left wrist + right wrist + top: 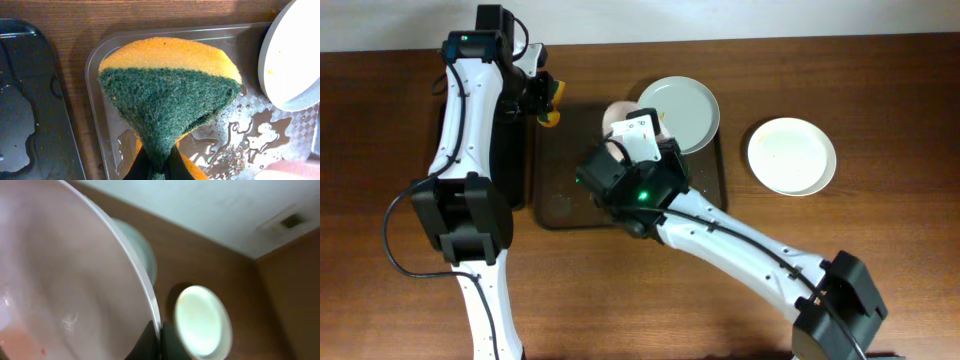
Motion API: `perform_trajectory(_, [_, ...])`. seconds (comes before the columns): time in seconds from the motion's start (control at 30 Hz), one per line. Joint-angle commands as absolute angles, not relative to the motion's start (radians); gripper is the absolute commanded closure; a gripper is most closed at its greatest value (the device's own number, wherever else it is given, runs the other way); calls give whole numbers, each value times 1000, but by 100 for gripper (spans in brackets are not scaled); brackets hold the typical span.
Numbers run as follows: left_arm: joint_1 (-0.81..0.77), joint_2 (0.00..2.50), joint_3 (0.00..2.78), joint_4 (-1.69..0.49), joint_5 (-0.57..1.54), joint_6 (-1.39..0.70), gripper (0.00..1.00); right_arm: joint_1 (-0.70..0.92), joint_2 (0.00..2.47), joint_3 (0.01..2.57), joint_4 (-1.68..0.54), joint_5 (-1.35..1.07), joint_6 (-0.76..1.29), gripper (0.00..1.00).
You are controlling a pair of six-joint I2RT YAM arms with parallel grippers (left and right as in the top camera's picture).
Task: Clean dirty plates on tray and stack at the side
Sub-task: 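Lift the plate with the right gripper and stack it on the side plate, then drag the last plate to the tray center with the right gripper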
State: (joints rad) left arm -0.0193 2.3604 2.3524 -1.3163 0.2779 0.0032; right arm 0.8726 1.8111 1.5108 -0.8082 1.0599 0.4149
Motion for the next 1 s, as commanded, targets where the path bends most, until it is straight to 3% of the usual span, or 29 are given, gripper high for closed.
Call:
perform_trajectory(0.0, [-19,2358,2357,-1316,293,-8,99,892,1780,1515,-800,1284,422,96])
perform_trajectory(0.3, [-19,2358,2357,-1316,293,-8,99,896,1780,1515,-717,1370,424,96])
perform_trajectory(0.4, [-19,2358,2357,-1317,293,-7,99,836,1737,1515,-761,1060,424,96])
perform_trajectory(0.53, [-19,2358,2357,-1313,293,-7,99,368,1600,1515,-909,397,453,96])
perform_trajectory(0.6, [-19,2358,2357,-1314,293,-7,99,94,1610,1513,-988,199,453,96])
perform_trajectory(0.67, [-19,2358,2357,-1313,293,-7,99,-126,1642,1460,-1002,152,453,96])
perform_trajectory(0.77, [-19,2358,2357,-1314,293,-7,99,-271,1716,1312,-849,112,453,96])
perform_trajectory(0.9, [-19,2358,2357,-1314,293,-7,99,-270,1803,1235,-671,112,453,94])
perform_trajectory(0.93, [-19,2358,2357,-1314,293,-7,99,-270,1819,1235,-653,111,453,76])
perform_trajectory(0.97, [-20,2358,2357,-1314,293,-7,100,-263,1825,1235,-645,76,445,48])
